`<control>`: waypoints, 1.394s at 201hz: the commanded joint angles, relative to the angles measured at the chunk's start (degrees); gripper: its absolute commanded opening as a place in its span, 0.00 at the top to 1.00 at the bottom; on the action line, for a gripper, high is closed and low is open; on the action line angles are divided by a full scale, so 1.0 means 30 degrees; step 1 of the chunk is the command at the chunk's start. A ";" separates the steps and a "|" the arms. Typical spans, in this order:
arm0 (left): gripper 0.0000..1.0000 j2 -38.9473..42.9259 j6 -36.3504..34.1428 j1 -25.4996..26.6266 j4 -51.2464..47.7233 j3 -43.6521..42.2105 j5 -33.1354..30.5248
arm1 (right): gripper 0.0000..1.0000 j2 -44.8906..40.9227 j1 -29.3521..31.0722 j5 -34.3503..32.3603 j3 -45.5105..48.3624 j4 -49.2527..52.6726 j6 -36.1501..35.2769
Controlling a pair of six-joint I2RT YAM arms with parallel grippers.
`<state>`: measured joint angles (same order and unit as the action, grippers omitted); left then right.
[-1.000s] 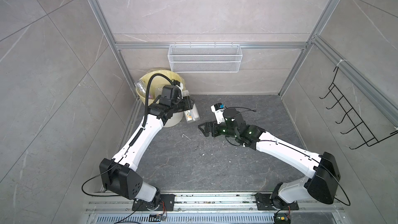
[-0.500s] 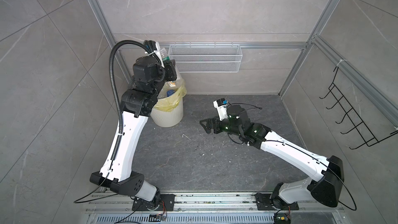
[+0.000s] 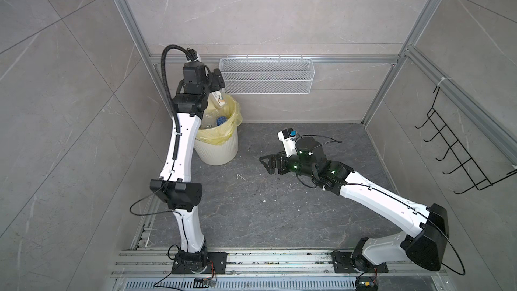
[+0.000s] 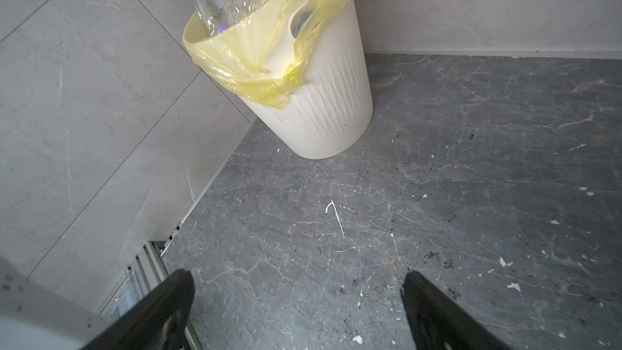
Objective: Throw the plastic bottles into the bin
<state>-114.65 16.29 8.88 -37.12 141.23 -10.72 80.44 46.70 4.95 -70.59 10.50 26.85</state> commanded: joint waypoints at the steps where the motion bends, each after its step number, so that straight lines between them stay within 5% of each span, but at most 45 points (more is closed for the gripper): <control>1: 0.00 0.1544 0.0185 0.0592 -0.1223 -0.0403 0.1479 | 0.00 -0.0549 0.0096 0.0255 0.0842 -0.0284 0.0483; 29: 0.00 0.5355 -0.0004 0.0728 0.2449 -0.6136 0.1678 | 0.00 -0.0444 0.0095 0.0327 0.0830 -0.0132 0.0366; 85: 0.00 0.8262 -0.0602 0.0722 0.2909 -0.9403 0.2723 | 0.00 -0.0761 0.0067 -0.1210 0.0709 0.0576 -0.0218; 141: 0.00 1.2197 -0.3436 0.1196 0.6035 -1.5901 0.4061 | 0.00 -0.1469 -0.0144 -0.7351 -0.0337 0.3790 -0.1758; 196: 0.00 1.6312 -0.4901 0.1710 0.9163 -2.4441 0.4530 | 0.00 -0.2006 -0.3209 -1.3417 0.0119 0.6037 -0.1184; 244: 0.00 1.8801 -0.4025 0.2636 1.1181 -3.1518 -0.1287 | 0.00 -0.3064 -0.5954 -1.6898 0.2176 0.6306 0.0038; 280: 0.00 1.7511 -0.3524 0.1743 1.1718 -3.3883 -0.6110 | 0.00 -0.2798 -0.7132 -1.9780 0.4012 0.5750 0.0395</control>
<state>-59.66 4.49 16.43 -6.63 41.34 -16.73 72.01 26.96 -45.98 -62.08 27.51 26.17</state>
